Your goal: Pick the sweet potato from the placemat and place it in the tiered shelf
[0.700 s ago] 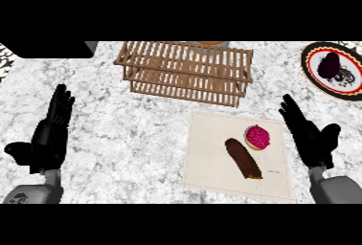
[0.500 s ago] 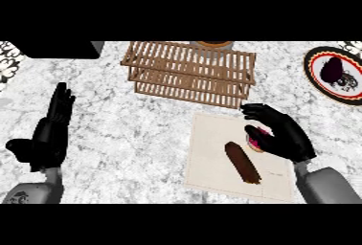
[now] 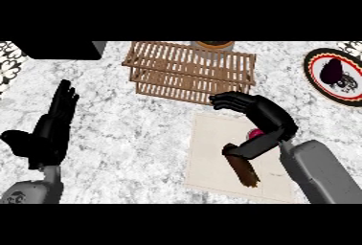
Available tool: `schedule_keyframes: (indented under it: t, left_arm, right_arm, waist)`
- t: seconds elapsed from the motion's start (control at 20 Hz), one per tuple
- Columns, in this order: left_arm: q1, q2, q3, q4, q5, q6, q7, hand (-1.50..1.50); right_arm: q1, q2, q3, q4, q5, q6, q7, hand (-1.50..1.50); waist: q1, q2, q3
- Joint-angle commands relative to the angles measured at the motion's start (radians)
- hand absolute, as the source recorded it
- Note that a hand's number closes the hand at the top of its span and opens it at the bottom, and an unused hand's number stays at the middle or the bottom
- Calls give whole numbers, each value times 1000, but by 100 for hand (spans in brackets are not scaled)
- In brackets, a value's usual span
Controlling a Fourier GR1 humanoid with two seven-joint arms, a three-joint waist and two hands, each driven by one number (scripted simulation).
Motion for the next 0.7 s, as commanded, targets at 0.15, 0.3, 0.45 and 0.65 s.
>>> schedule_keyframes:
  t: [0.15,0.3,0.45,0.65]
  left_arm:
    - [-9,22,18,-40,9,-7,69,0]
    - [21,21,22,-16,11,-19,26,0]
    - [34,1,7,-62,-2,8,54,0]
    - [24,24,18,-43,-7,-7,52,0]
  right_arm:
    - [-110,-201,-9,-60,-35,351,10,-150]
    - [-166,-323,16,-152,35,447,42,-150]
    - [-220,-336,67,-239,106,453,118,-150]
    - [-274,-385,120,-398,333,423,157,-150]
  waist:
    - [-13,-5,0]
    - [-21,-10,-2]
    - [-15,-13,-2]
    - [-21,-14,-2]
